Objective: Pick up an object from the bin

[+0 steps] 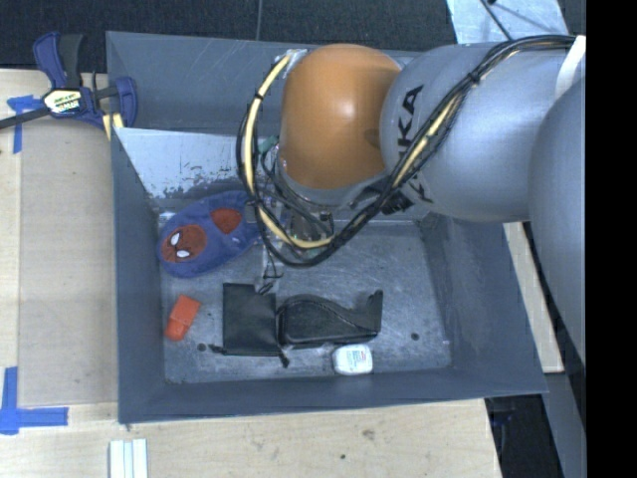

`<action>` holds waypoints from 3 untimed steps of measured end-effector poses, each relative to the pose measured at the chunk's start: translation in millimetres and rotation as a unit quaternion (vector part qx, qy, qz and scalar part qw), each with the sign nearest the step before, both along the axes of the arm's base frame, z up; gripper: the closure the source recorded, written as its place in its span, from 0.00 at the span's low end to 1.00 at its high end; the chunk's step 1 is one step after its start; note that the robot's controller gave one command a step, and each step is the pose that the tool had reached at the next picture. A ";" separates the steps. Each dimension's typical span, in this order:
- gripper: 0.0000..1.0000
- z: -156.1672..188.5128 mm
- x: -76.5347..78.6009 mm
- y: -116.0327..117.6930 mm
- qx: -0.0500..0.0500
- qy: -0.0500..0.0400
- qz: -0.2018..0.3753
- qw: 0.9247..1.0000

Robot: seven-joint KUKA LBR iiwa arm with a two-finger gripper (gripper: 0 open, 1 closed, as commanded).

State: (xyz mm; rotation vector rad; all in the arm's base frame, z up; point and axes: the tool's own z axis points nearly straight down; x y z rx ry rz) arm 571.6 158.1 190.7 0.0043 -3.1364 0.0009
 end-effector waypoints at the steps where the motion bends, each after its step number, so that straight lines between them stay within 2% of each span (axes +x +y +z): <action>1: 0.00 -121.9 40.3 30.7 0.001 -0.005 -0.080 0.997; 2: 1.00 -118.5 39.7 31.5 0.002 -0.004 -0.080 0.997; 3: 1.00 13.4 26.4 40.3 0.002 -0.007 -0.122 0.992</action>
Offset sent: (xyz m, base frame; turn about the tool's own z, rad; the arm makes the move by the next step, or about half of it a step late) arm 0.0385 0.0305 -0.1207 0.1611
